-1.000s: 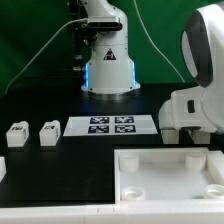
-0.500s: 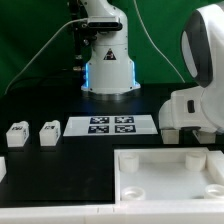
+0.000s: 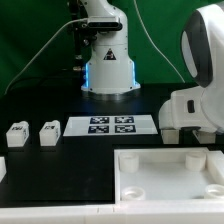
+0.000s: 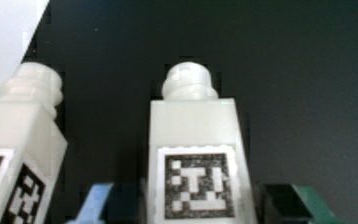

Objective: Assemble one leg

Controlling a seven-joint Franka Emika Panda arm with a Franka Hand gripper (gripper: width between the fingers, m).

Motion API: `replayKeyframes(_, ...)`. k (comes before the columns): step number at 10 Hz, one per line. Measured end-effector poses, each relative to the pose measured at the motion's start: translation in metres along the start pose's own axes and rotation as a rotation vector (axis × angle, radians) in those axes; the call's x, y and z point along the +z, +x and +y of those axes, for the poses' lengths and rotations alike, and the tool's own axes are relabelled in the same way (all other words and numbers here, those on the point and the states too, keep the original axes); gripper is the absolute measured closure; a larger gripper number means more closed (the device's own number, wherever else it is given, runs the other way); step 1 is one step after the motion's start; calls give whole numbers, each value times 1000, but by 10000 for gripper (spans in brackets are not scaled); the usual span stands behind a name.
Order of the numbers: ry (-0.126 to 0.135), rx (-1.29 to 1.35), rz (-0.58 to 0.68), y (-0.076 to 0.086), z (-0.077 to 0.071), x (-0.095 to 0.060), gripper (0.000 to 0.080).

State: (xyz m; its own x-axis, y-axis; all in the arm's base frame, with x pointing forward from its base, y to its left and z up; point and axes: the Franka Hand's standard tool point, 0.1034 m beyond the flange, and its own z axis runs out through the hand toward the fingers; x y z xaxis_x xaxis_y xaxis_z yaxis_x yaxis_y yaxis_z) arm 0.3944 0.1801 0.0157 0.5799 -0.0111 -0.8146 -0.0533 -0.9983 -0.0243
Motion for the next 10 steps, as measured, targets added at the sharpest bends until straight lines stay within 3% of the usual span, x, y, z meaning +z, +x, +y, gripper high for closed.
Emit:
replayKeyframes(3, -2, -1, 2, 0, 1, -2, 509)
replayKeyframes(4, -3, -6, 19, -3, 1, -14, 509)
replayKeyframes(6, 6, -28, 58, -16, 8, -45, 508)
replayKeyframes(8, 29, -41, 264, -25, 18, -95, 508)
replayKeyframes(9, 32, -45, 330, -38, 26, -114, 508)
replayKeyframes(10, 48, -47, 449, -38, 31, -138, 508)
